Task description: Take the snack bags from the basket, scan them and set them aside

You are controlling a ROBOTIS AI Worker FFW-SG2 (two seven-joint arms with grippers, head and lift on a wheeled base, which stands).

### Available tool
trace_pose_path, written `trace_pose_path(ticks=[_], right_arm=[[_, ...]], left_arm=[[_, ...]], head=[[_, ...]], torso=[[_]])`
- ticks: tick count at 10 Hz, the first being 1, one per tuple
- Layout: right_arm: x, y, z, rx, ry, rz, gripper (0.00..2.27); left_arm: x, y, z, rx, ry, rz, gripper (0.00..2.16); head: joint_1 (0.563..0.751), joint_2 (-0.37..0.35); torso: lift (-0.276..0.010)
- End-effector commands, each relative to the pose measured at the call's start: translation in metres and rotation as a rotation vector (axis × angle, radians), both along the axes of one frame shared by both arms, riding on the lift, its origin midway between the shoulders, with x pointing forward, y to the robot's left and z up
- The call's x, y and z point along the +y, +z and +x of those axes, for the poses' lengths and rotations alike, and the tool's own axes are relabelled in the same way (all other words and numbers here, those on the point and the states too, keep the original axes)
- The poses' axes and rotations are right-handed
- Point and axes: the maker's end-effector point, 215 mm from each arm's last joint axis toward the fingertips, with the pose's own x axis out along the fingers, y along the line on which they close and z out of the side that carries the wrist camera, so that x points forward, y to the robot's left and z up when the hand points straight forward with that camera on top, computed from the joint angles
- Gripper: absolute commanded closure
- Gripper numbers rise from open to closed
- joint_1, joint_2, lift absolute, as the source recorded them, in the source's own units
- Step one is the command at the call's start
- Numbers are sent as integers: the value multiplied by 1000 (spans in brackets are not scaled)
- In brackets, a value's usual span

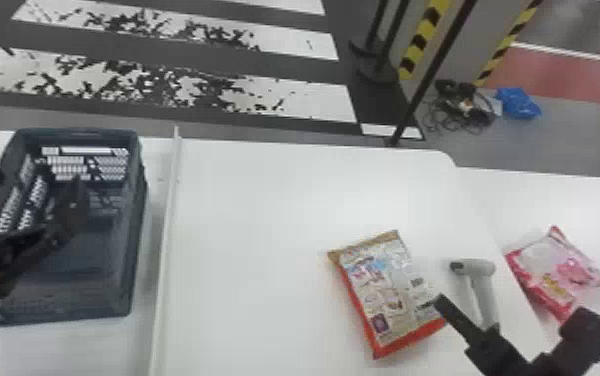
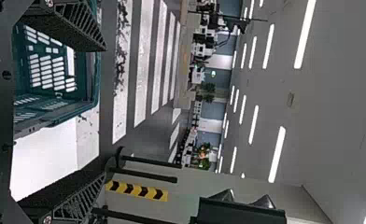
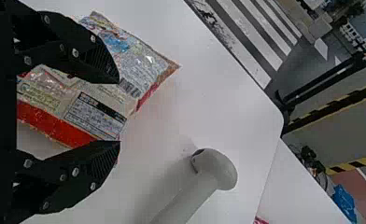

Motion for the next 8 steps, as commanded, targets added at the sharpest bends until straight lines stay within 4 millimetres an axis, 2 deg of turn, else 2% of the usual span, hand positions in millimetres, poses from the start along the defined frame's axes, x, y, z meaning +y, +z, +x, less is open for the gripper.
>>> trace_pose_path(ticks=[1, 2, 4, 5, 6, 7, 8], right_arm=[[-1, -6, -6, 28, 13, -20, 53], [10, 2, 1, -2, 80, -44, 53], [36, 41, 32, -165, 243, -104, 100], [47, 52, 44, -200, 311, -141, 370], [56, 60, 54, -227, 369, -184, 1372], [57, 54, 59, -212, 405, -210, 2250], [58, 48, 68, -226, 438, -251, 2250]], left_arm=[[-1, 0, 0, 0, -2, -3, 53], [-2, -1, 0, 2, -5, -5, 53], [-4, -4, -4, 8, -7, -3, 53], [-5, -3, -6, 8, -9, -3, 53], [-5, -4, -8, 11, -12, -2, 53], [-3, -3, -11, 10, -9, 1, 53], [-4, -4, -14, 13, -11, 1, 53]], head=[[695, -231], [695, -233], [695, -197], [695, -175], [695, -162], [695, -154], [695, -143]], torso=[[-75], [-75], [-75], [-75], [-75], [-75], [-75]])
